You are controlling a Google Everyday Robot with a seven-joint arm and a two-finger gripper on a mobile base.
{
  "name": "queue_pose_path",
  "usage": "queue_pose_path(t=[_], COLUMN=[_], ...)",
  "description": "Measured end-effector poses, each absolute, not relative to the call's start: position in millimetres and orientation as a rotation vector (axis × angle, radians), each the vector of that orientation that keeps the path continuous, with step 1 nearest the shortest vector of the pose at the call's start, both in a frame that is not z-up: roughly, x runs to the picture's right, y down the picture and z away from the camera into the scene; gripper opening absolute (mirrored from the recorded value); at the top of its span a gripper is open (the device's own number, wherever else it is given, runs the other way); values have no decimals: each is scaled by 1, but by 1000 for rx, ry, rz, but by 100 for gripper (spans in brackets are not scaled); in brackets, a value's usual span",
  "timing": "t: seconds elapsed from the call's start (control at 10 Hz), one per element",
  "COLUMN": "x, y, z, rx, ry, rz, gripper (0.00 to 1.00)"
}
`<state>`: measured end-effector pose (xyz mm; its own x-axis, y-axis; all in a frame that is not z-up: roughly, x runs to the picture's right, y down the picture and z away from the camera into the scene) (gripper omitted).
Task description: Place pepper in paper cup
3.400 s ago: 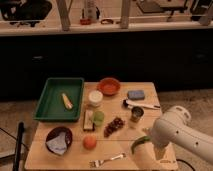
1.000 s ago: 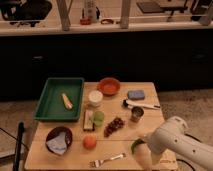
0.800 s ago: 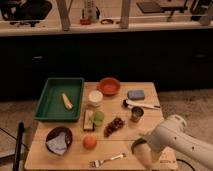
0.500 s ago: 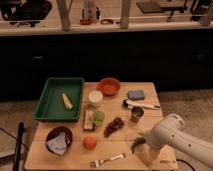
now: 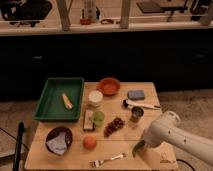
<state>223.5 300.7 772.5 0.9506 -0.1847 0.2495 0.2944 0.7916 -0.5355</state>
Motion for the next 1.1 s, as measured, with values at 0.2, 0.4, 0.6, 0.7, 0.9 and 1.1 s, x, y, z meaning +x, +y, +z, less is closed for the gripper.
queue_pose_path(t=[0.2, 0.4, 0.6, 0.7, 0.9, 1.1], x=[224, 223, 223, 222, 223, 220], y=[296, 284, 271, 264, 250, 235], z=[771, 765, 756, 751, 742, 735], rx=[-603, -593, -581, -574, -557, -546], ry=[-185, -192, -220, -245, -296, -334], rz=[-277, -308, -342, -356, -386, -426], gripper=[1, 0, 0, 0, 0, 0])
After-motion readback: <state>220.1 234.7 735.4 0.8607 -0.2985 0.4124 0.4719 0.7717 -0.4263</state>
